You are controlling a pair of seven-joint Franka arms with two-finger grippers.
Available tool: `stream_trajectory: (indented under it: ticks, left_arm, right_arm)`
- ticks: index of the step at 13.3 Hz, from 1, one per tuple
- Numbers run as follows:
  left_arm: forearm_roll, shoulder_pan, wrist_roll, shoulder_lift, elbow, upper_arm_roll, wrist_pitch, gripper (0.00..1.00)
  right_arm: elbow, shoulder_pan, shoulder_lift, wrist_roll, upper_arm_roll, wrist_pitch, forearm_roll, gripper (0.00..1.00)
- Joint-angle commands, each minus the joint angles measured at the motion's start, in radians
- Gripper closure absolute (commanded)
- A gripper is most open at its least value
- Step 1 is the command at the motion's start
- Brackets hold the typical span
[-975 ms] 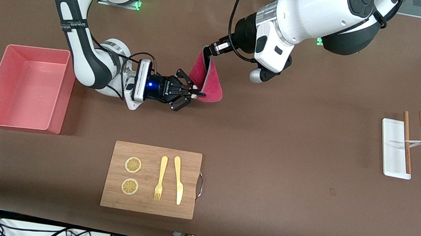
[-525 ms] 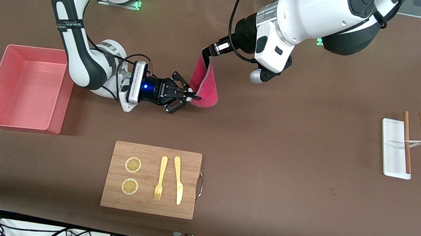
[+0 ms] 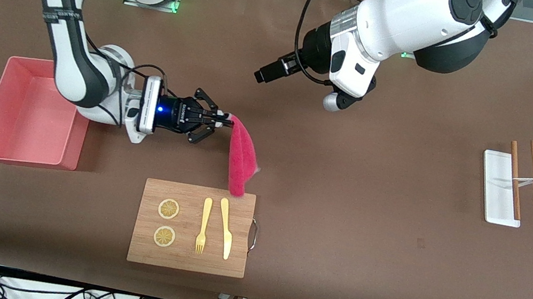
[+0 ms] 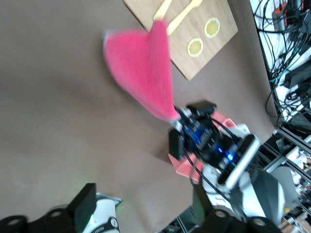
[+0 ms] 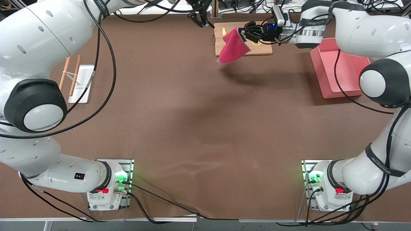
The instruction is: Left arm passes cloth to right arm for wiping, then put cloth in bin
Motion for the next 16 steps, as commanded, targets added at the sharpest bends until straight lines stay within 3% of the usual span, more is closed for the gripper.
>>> stream_trajectory:
  ticks: [1, 7, 9, 12, 16]
  left_arm:
    - [0.077, 0.030, 0.105, -0.005, 0.026, -0.003, -0.114, 0.00]
    - [0.294, 0.128, 0.542, -0.023, 0.066, 0.000, -0.413, 0.00]
    - [0.388, 0.148, 0.692, -0.029, 0.066, 0.002, -0.464, 0.00]
    - [0.419, 0.229, 0.933, -0.051, 0.063, 0.002, -0.522, 0.00]
    - [0.511, 0.310, 1.076, -0.092, 0.063, 0.002, -0.568, 0.00]
  right_arm:
    - [-0.011, -0.066, -0.091, 0.119, 0.004, 0.001, -0.144, 1.00]
    - [-0.014, -0.114, -0.272, 0.432, -0.118, -0.097, -0.523, 1.00]
    - [-0.013, -0.115, -0.302, 0.539, -0.155, -0.151, -0.632, 1.00]
    - [-0.007, -0.117, -0.356, 0.717, -0.204, -0.163, -0.822, 1.00]
    - [0.031, -0.117, -0.376, 0.996, -0.210, -0.147, -1.072, 1.00]
